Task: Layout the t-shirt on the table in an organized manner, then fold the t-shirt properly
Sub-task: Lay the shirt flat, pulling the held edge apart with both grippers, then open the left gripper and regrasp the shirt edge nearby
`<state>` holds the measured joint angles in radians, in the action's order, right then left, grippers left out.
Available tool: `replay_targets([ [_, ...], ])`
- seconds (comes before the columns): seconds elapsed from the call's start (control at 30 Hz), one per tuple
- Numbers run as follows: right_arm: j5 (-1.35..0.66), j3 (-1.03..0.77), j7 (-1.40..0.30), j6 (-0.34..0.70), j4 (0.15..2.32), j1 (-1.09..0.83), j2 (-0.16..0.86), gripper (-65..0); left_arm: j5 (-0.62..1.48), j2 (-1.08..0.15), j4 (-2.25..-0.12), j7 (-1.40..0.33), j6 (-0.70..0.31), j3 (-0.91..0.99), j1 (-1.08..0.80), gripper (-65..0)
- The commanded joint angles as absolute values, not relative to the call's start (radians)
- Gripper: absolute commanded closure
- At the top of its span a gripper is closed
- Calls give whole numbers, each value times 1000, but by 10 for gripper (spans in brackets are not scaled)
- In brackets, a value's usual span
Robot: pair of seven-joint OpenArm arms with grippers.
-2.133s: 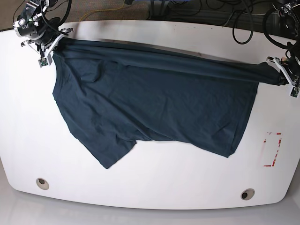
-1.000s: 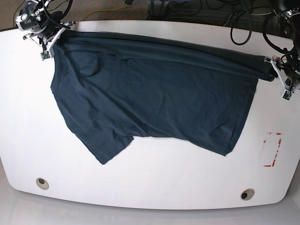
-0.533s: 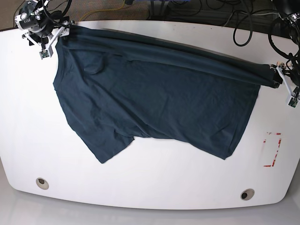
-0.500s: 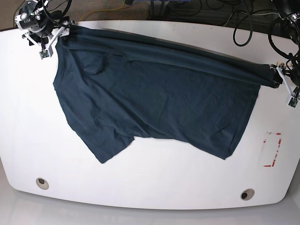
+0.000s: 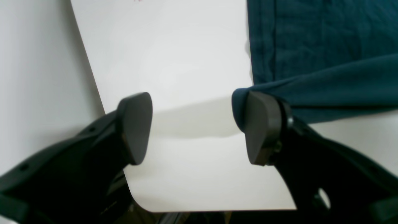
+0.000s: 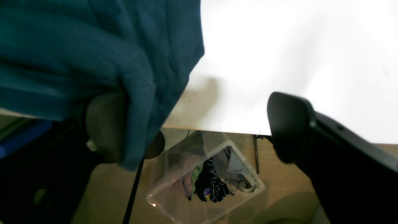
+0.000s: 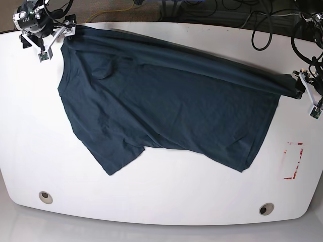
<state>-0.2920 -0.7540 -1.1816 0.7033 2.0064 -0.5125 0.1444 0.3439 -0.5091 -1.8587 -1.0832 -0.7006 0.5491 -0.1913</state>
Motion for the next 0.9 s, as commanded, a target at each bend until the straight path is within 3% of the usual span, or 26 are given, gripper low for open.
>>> replay_targets([
  [0.0,-289,-762,-1173,698,2026,-515,160,-650,338,-533,-1874,-1092,-698,559,-182,-436],
  [0.23,-288,-760,-1175,698,2025,-512,157,-650,337,-535,-1874,-1187,-698,564,-174,-436],
  [0.87,-289,-616,-1178,698,2020,-509,157,-650,338,-519,-1870,-1191,-698,561,-182,-433],
])
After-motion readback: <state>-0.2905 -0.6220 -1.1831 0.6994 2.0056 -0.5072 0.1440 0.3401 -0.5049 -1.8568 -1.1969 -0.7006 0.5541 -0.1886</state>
